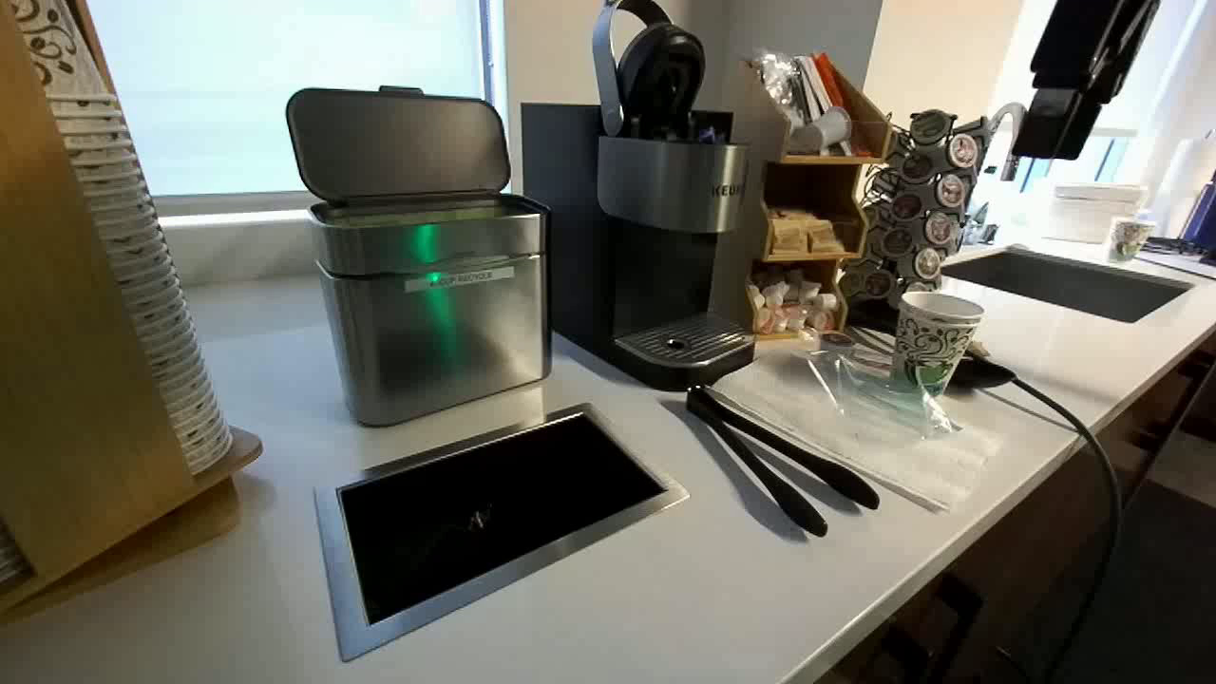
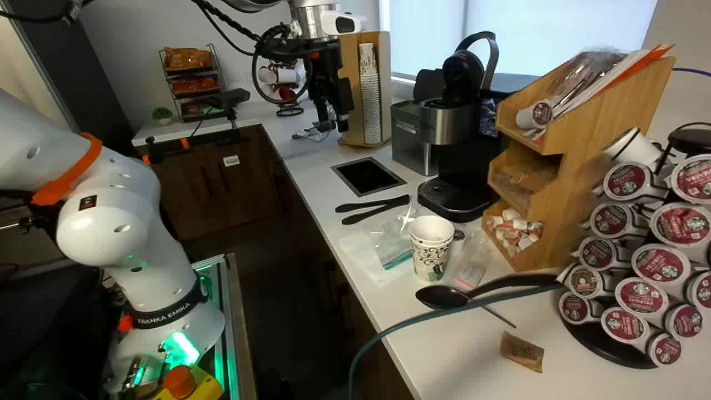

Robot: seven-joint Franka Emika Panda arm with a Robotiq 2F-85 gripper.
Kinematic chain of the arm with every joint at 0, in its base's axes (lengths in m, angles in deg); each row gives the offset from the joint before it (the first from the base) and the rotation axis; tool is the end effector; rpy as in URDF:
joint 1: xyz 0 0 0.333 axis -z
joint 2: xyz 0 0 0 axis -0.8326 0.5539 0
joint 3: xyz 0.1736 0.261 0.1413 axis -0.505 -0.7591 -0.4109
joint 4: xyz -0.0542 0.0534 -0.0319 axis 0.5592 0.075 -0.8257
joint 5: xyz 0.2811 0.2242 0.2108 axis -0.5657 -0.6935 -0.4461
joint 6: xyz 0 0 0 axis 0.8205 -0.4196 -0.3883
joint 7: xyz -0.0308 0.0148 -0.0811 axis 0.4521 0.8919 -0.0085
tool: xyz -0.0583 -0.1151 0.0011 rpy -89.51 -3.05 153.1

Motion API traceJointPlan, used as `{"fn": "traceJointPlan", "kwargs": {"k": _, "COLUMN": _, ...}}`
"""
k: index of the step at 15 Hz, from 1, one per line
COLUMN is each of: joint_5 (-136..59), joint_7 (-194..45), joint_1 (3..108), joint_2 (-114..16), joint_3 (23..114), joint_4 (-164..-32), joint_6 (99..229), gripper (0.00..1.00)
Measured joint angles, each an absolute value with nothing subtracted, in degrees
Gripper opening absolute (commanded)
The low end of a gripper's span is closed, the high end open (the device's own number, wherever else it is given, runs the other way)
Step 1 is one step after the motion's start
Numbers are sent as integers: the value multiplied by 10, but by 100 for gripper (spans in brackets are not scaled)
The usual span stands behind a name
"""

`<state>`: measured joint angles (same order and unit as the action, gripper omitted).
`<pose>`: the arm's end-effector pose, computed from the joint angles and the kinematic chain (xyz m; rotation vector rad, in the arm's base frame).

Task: Close the lid of the coffeemaker

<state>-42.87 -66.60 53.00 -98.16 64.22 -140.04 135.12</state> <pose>0.3966 0.0310 0.5390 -3.1185 -0.1976 -0.0959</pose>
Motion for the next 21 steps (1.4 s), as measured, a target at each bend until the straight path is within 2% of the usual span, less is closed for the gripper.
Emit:
{"fn": "traceJointPlan", "kwargs": {"k": 5, "joint_5": -428, "joint_7": -679, "joint_1": 534, "joint_2": -981, "joint_3": 642, "joint_4": -1399, "joint_6": 1377, "gripper": 100}}
{"fn": "traceJointPlan", "kwargs": {"k": 14, "joint_5": -368, "joint_7": -747, "joint_1": 595, "joint_2": -921, "joint_3": 634, "joint_4": -1302, "joint_6": 1613, "gripper": 100}}
{"fn": "traceJointPlan", "kwargs": {"k": 21, "joint_5": -356, "joint_7": -748, "joint_1": 598, "joint_2": -890, "joint_3": 624, "joint_4": -1263, "joint_6": 1622, "gripper": 100}}
